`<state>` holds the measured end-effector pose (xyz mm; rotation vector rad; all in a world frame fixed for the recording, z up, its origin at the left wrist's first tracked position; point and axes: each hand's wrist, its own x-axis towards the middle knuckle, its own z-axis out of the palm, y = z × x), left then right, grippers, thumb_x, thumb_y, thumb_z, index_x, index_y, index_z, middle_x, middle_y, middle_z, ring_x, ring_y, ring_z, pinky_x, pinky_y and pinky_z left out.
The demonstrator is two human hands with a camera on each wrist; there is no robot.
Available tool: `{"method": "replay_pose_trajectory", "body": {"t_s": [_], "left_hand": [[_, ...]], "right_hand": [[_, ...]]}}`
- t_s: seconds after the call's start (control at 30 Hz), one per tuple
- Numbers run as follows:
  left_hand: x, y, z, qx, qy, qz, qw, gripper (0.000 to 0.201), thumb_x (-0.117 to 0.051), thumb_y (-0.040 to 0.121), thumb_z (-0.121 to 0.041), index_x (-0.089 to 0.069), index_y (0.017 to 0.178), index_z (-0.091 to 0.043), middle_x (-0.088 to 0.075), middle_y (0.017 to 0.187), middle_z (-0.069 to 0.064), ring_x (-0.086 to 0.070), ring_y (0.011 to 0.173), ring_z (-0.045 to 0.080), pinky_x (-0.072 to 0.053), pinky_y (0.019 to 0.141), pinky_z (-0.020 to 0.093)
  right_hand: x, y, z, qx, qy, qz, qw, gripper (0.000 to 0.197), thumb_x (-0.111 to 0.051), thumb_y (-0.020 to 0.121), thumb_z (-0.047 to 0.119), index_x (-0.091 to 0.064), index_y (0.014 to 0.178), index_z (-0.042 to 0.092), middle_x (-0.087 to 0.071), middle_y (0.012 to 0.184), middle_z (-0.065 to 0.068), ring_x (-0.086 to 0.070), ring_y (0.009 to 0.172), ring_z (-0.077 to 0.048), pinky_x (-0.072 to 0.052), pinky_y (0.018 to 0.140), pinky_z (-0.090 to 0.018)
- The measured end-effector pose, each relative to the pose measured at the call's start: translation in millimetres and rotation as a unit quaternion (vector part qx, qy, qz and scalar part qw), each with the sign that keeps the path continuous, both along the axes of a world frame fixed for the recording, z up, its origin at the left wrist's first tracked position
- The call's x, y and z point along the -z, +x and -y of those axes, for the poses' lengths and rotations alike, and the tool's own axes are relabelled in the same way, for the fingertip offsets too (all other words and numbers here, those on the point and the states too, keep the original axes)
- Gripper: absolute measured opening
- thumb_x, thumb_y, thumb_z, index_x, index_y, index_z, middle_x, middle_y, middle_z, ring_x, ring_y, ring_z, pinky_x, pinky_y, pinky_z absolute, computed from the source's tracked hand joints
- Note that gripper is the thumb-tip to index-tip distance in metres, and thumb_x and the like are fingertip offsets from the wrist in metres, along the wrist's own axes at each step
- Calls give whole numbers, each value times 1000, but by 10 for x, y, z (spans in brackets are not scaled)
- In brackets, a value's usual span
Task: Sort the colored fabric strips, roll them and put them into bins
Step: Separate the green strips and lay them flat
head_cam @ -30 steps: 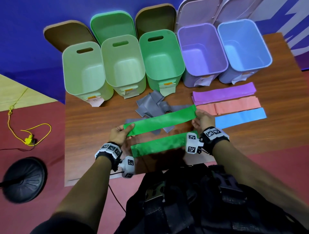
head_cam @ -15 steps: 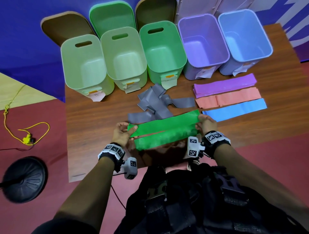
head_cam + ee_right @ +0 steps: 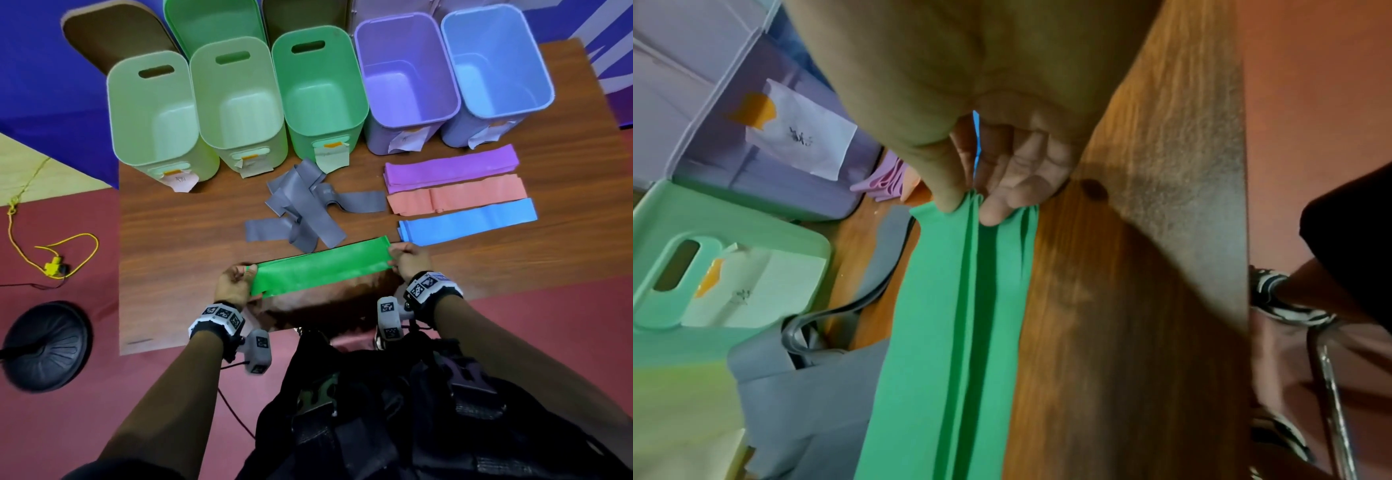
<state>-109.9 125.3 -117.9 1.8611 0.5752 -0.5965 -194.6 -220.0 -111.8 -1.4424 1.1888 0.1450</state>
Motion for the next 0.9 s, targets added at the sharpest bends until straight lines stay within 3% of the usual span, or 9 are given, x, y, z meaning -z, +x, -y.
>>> {"method": "replay_pose_trajectory", "body": {"t_s": [0.07, 0.13, 0.23, 0.37, 0.43, 0.5, 0.57, 0.8, 0.9], "left_hand": [[8, -64, 29, -22, -22, -32, 999, 13, -60, 98, -18, -56, 87, -12, -61, 84, 8, -63, 65, 25, -55, 40, 29], [-33, -111, 75, -11, -22, -42, 999, 12, -59, 99, -22, -57, 95, -10, -66, 84, 6, -65, 50, 19, -49, 36, 22], [-5, -128, 62, 1, -8, -17, 1000, 16, -60, 98, -23, -56, 85, -14, -67, 79, 5, -63, 43, 15, -45, 33, 20], [29, -131, 26, 35, 22, 11, 999, 22, -65, 95, -29, -56, 77, -19, -69, 88, 3, -64, 70, 24, -56, 49, 31], [46, -146, 20, 42, 28, 7, 999, 27, -67, 94, -29, -56, 72, -18, -70, 81, -4, -65, 67, 17, -58, 59, 39], [42, -154, 44, 52, 35, 15, 998, 27, -68, 93, -27, -57, 70, -17, -69, 78, -5, -63, 63, 12, -56, 66, 39], [53, -149, 57, 69, 65, 35, 995, 26, -71, 91, -27, -60, 69, -17, -68, 85, 1, -61, 72, 18, -51, 74, 32], [18, -162, 135, 36, 104, 36, 993, 32, -73, 87, -36, -57, 67, -18, -69, 89, 4, -64, 85, 24, -51, 82, 34], [96, -134, 36, 43, 108, 4, 993, 39, -75, 79, -53, -62, 68, -18, -73, 88, 2, -69, 88, 29, -56, 86, 41]], "right_hand": [[40, -26, 24, -28, -16, -14, 999, 8, -61, 96, 10, -66, 90, 14, -66, 82, -3, -60, 65, -13, -47, 62, -23], [74, -34, 45, -42, -31, -25, 998, 15, -63, 95, 12, -66, 82, 19, -69, 87, -5, -63, 69, -16, -50, 68, -27], [140, -61, 81, -49, -45, -42, 997, 18, -67, 91, 17, -67, 75, 26, -72, 88, -2, -67, 84, -23, -54, 81, -38], [142, -88, 96, -56, -55, -57, 995, 17, -69, 87, 20, -68, 73, 28, -67, 76, 6, -63, 85, -22, -53, 89, -41], [126, -95, 98, -52, -61, -62, 995, 18, -69, 87, 19, -67, 71, 27, -65, 72, 5, -59, 80, -23, -53, 85, -41], [108, -99, 106, -53, -67, -68, 994, 20, -68, 87, 18, -66, 70, 27, -66, 73, 0, -58, 76, -23, -53, 82, -41], [122, -111, 120, -57, -69, -75, 993, 20, -68, 88, 17, -67, 70, 27, -67, 75, -1, -60, 75, -22, -55, 81, -41], [92, -136, 141, -40, -56, -74, 995, 19, -73, 86, 15, -70, 70, 26, -68, 73, 1, -62, 75, -20, -54, 78, -37], [84, -149, 148, -34, -61, -71, 995, 19, -74, 84, 14, -69, 70, 26, -67, 69, 2, -61, 73, -20, -53, 76, -37]]}}
